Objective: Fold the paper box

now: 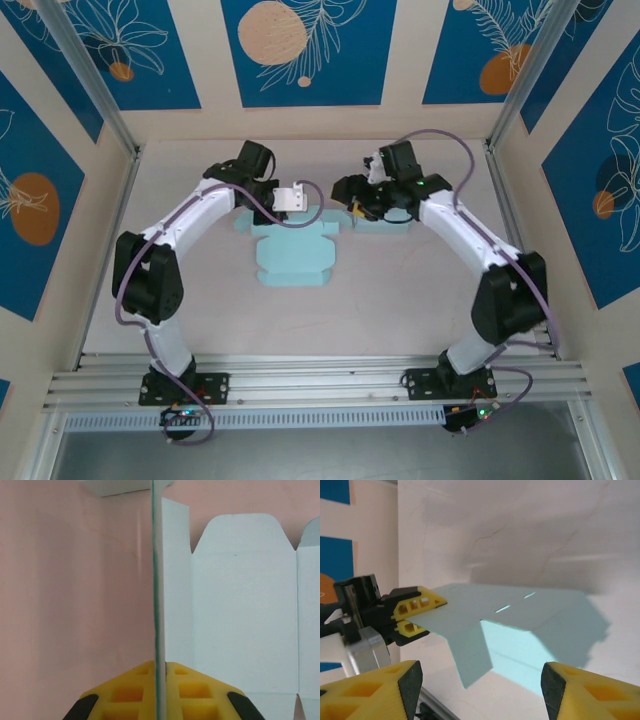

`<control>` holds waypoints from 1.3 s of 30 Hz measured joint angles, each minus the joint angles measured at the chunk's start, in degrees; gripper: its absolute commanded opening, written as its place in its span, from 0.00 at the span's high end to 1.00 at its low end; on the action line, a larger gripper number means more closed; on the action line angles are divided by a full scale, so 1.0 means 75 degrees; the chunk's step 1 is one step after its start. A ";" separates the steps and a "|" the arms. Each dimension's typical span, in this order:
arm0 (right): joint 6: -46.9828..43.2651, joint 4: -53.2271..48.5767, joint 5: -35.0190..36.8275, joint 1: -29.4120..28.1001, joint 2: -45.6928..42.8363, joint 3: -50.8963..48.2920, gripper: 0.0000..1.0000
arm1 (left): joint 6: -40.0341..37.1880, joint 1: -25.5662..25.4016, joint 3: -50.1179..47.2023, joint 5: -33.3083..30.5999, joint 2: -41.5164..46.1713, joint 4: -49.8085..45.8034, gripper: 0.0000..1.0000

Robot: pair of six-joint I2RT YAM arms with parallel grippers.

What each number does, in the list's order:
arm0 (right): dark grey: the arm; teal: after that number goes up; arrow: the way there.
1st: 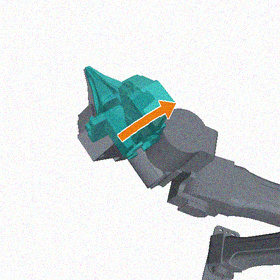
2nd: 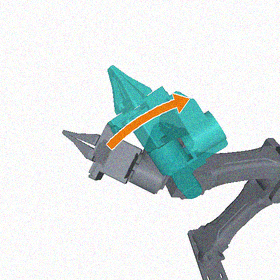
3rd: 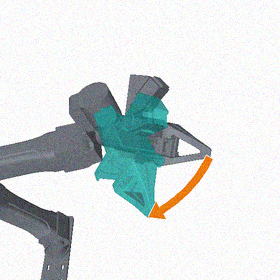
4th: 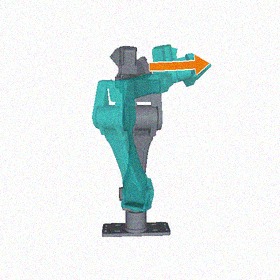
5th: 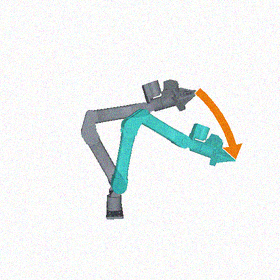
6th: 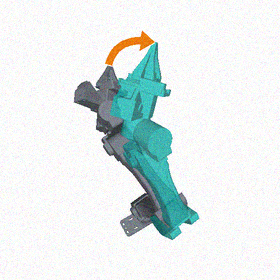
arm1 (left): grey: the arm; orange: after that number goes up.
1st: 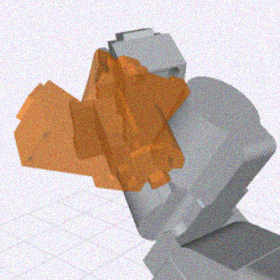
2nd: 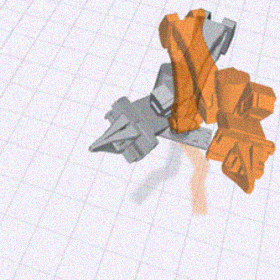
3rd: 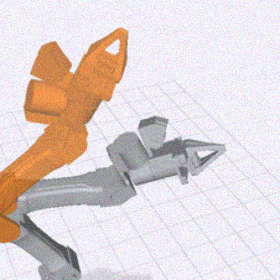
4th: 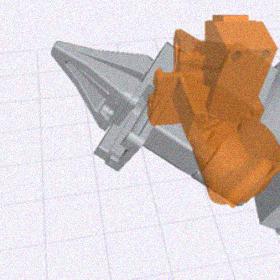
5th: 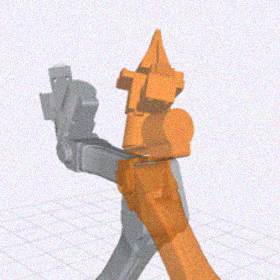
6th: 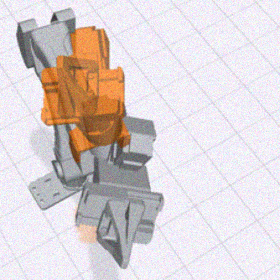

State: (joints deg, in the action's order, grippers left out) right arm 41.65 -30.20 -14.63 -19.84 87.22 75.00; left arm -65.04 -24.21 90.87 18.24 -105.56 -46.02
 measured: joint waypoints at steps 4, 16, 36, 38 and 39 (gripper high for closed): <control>-0.0262 -0.0251 0.0254 0.0274 -0.0137 -0.0286 0.34 | 0.0105 -0.0003 0.0221 0.0187 -0.0592 -0.0195 0.80; -0.0606 -0.0265 0.0667 0.0254 0.0460 -0.0618 0.35 | 0.0877 -0.0044 -0.1294 -0.0286 -0.0463 0.2646 0.70; -0.0353 0.0793 0.0670 -0.0044 0.0976 -0.1233 0.40 | 0.0854 -0.0606 -0.3541 -0.1880 0.0300 0.7090 0.93; -0.0341 0.0816 0.0670 -0.0079 0.1049 -0.1233 0.40 | 0.0816 -0.0600 -0.3296 -0.1836 0.0213 0.6749 0.94; -0.0335 0.0804 0.0673 -0.0093 0.1061 -0.1233 0.41 | 0.0801 -0.0589 -0.3124 -0.1778 0.0210 0.6446 0.94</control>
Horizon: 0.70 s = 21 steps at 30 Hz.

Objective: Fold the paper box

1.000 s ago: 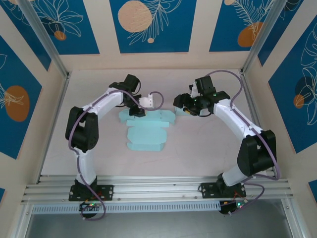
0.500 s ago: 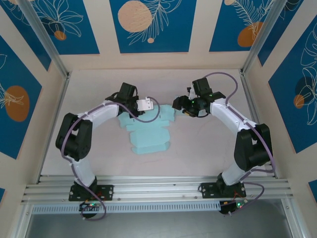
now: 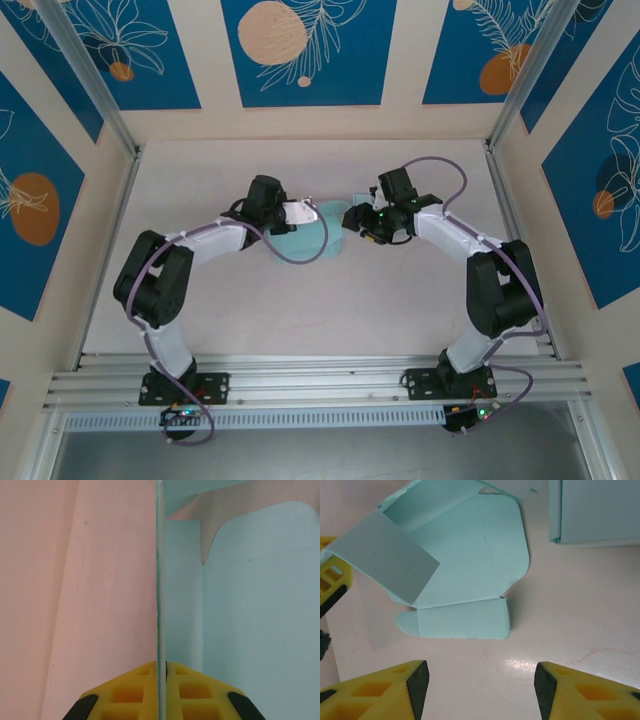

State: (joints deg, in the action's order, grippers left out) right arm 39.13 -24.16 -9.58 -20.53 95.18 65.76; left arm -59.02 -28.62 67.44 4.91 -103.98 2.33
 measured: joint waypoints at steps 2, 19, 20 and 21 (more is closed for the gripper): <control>0.0000 -0.0044 0.0009 -0.0015 -0.0003 0.0000 0.40 | -0.0035 0.0064 0.0431 0.0192 -0.0003 -0.0734 0.93; 0.0178 0.1920 -0.0391 -0.0294 -0.1973 -0.3008 0.37 | -0.0268 0.0895 0.4371 0.3028 -0.1227 -0.7423 0.96; 0.0198 0.2110 -0.0385 -0.0323 -0.1865 -0.3075 0.37 | -0.0303 0.0901 0.4508 0.3188 -0.1431 -0.7676 0.95; 0.0216 0.2288 -0.0376 -0.0350 -0.1731 -0.3092 0.37 | -0.0332 0.0903 0.4584 0.3314 -0.1568 -0.7845 0.95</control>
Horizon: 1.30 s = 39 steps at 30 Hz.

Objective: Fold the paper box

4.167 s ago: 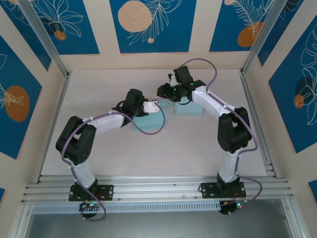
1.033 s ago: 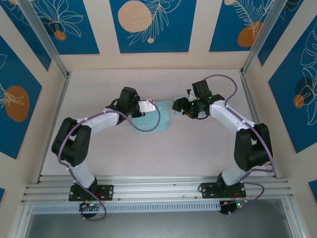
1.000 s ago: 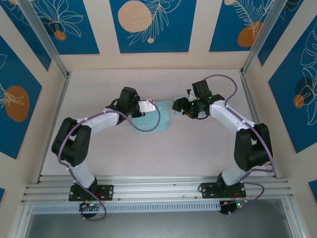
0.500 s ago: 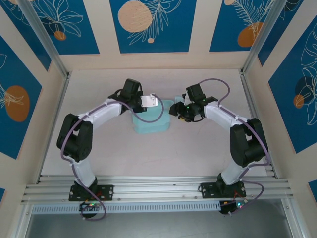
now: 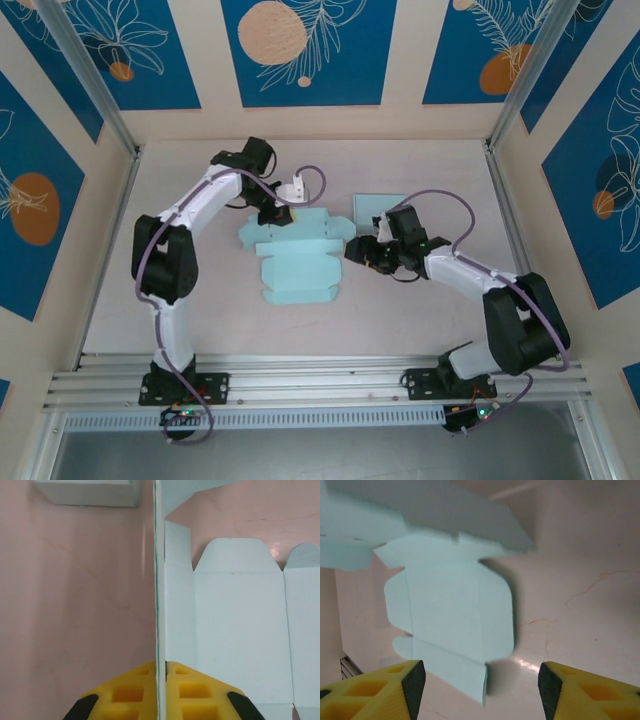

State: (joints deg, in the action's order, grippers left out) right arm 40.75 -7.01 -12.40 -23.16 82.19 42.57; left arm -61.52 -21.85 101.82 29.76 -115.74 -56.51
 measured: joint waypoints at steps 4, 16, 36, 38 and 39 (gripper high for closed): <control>0.0073 0.0740 0.0178 -0.0210 0.0624 0.0006 0.36 | -0.0050 0.0070 0.0134 0.0536 -0.0347 -0.0562 0.94; 0.0694 0.2063 0.0915 -0.0758 0.1897 0.0152 0.36 | -0.0015 0.0411 0.0277 0.1276 -0.0361 -0.0737 0.97; 0.0533 0.3197 0.1923 -0.1241 0.1743 -0.0087 0.49 | 0.0627 0.0460 -0.0076 0.0804 -0.0274 0.0245 0.97; 0.0530 0.3223 0.1944 -0.1256 0.1725 -0.0087 0.50 | 0.0670 0.0434 -0.0108 0.0761 -0.0239 0.0370 0.97; 0.0533 0.3255 0.1944 -0.1265 0.1725 -0.0087 0.50 | 0.0699 0.0420 -0.0149 0.0740 -0.0213 0.0434 0.97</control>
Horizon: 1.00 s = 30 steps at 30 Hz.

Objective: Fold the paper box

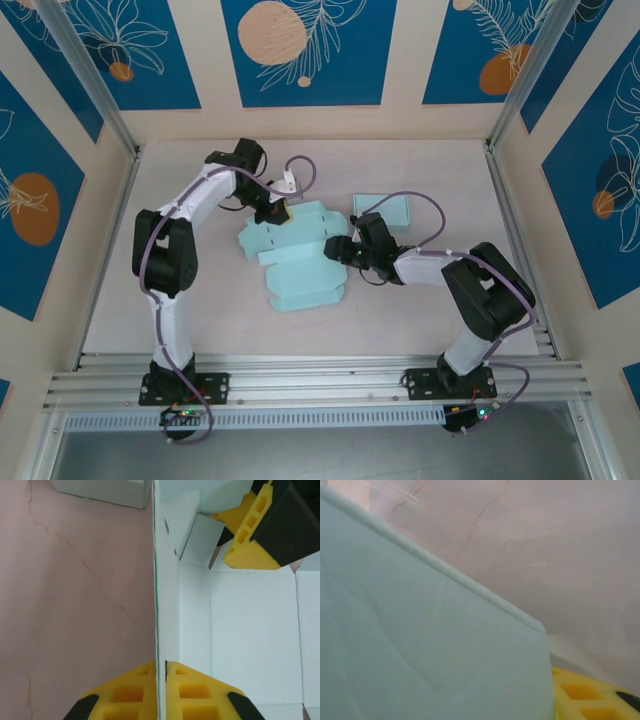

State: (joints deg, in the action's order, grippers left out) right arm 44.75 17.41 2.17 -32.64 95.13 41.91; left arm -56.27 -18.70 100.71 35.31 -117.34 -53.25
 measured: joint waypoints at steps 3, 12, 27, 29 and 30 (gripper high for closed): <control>0.0052 0.0204 -0.0026 -0.0020 0.0003 -0.0006 0.57 | 0.0117 -0.0032 -0.0134 -0.0064 0.0073 0.0236 0.97; 0.0023 0.0711 -0.0026 -0.0233 0.0399 -0.0017 0.53 | 0.0341 -0.0256 -0.0437 -0.0478 0.0210 0.0868 0.97; 0.0560 0.2518 -0.0291 -0.0032 0.1215 -0.0201 0.43 | 0.0691 -0.0726 -0.2419 -0.2343 0.1335 0.3395 0.97; 0.0618 0.2451 -0.0341 0.0006 0.1061 -0.0297 0.40 | 0.0664 -0.0941 -0.2879 -0.2786 0.1588 0.4004 0.97; 0.0627 0.2343 -0.0347 0.0006 0.0944 -0.0356 0.39 | 0.0638 -0.1032 -0.3072 -0.2987 0.1682 0.4296 0.96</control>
State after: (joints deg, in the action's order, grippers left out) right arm 49.45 34.98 -0.43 -32.60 102.21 39.24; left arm -51.48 -26.44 77.67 12.91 -104.73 -21.04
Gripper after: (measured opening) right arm 0.590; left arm 0.059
